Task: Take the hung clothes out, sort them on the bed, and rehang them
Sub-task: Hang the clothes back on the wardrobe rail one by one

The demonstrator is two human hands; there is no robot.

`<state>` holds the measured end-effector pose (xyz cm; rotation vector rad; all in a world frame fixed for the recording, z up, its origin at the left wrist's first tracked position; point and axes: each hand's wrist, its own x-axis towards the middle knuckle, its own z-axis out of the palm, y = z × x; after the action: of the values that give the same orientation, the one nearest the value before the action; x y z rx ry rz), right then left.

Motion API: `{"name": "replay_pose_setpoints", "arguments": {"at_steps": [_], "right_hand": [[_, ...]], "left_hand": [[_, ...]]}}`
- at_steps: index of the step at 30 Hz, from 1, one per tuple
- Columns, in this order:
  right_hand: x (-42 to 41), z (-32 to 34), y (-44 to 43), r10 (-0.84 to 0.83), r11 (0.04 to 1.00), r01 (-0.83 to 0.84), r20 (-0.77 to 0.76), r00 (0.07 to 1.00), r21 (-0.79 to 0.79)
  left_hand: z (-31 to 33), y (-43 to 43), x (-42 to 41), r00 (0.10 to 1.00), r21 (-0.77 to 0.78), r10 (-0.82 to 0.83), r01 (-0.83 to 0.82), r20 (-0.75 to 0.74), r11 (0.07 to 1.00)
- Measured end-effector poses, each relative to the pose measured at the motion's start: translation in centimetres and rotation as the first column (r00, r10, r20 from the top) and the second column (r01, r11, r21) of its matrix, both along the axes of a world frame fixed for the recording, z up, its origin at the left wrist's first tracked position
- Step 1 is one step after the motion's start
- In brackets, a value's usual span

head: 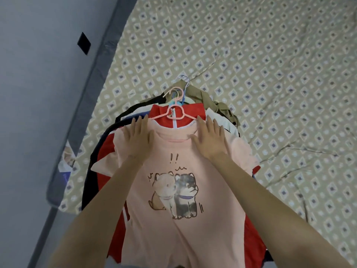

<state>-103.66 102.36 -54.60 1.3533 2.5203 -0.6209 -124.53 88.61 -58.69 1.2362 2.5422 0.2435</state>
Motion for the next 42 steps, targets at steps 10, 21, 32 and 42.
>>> {"name": "replay_pose_setpoints", "arguments": {"at_steps": [10,21,32,42], "right_hand": [[-0.7,-1.6,0.5,-0.094,0.988,0.105,-0.102,0.99,0.109],[1.6,6.8,0.8,-0.125,0.99,0.135,-0.227,0.966,0.029],[7.9,17.3,-3.5,0.12,0.987,-0.073,-0.344,0.931,0.145],[15.5,25.6,-10.5,0.425,0.902,-0.4,-0.508,0.749,0.164]], "left_hand": [[-1.3,0.6,-0.2,0.987,0.156,0.042,-0.018,-0.155,0.988],[8.0,-1.3,0.9,0.982,0.336,-0.033,0.095,-0.187,0.937],[19.9,-10.3,12.2,0.96,0.384,0.201,-0.113,-0.196,0.916],[28.3,-22.1,27.8,0.781,0.484,0.57,-0.407,-0.255,0.775]]}}
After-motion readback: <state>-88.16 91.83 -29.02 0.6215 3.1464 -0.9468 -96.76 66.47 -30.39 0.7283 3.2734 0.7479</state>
